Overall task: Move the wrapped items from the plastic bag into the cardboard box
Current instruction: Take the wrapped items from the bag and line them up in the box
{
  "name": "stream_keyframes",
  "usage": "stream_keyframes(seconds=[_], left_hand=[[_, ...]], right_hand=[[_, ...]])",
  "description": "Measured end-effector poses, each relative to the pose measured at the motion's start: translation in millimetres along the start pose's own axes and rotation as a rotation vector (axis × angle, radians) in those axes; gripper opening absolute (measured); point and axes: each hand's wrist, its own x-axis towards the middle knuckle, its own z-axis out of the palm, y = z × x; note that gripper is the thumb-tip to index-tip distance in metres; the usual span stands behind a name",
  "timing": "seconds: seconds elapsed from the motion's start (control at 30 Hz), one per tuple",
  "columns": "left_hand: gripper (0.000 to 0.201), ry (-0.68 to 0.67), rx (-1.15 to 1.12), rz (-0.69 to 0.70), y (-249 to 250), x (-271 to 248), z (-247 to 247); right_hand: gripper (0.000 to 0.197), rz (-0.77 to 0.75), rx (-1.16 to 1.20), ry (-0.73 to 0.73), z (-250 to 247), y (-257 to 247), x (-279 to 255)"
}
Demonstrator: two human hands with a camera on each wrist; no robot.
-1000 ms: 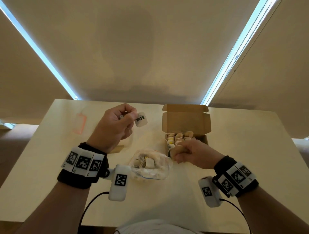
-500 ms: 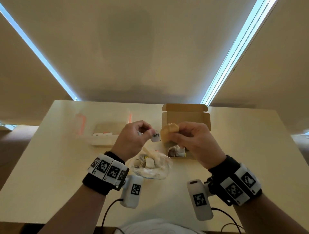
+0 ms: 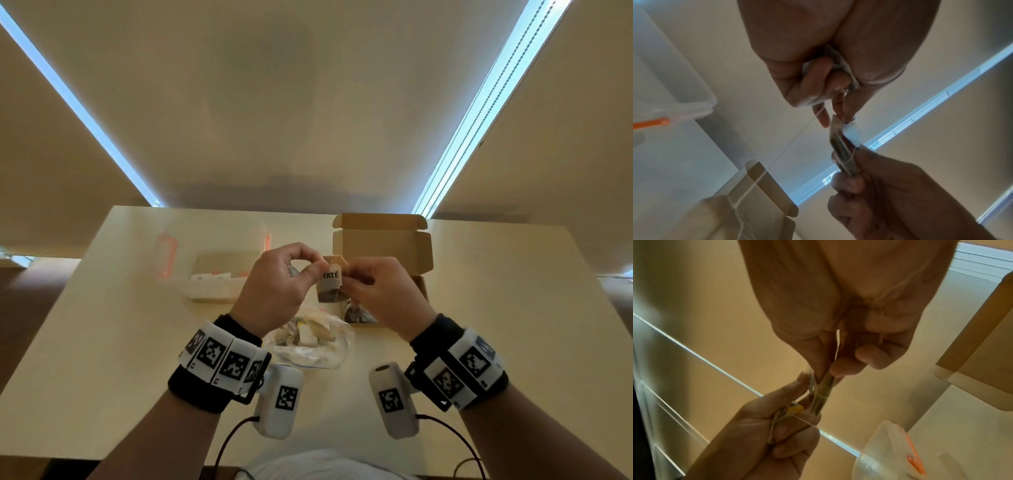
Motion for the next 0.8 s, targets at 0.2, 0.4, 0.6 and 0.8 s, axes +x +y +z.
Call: stream_keyframes(seconds=[0.2, 0.4, 0.6, 0.8], left_hand=[[0.007, 0.096, 0.137, 0.075, -0.5, 1.6, 7.3], [0.016, 0.156, 0.084, 0.034, -9.5, 4.7, 15.4], [0.012, 0.124, -0.11, -0.16, -33.5, 4.3, 10.7], [0.019, 0.074, -0.252, -0.317, -48.1, -2.3, 18.4]], right_hand=[[0.02, 0.09, 0.322, -0.122, -9.0, -2.2, -3.0], [0.008, 0.071, 0.125, 0.009, -25.0, 7.4, 4.8], [0.009, 0.398, -0.045, 0.234, -92.7, 106.7, 45.2], [0.003, 0.695, -0.168, 0.0, -66.0, 191.9, 66.8]])
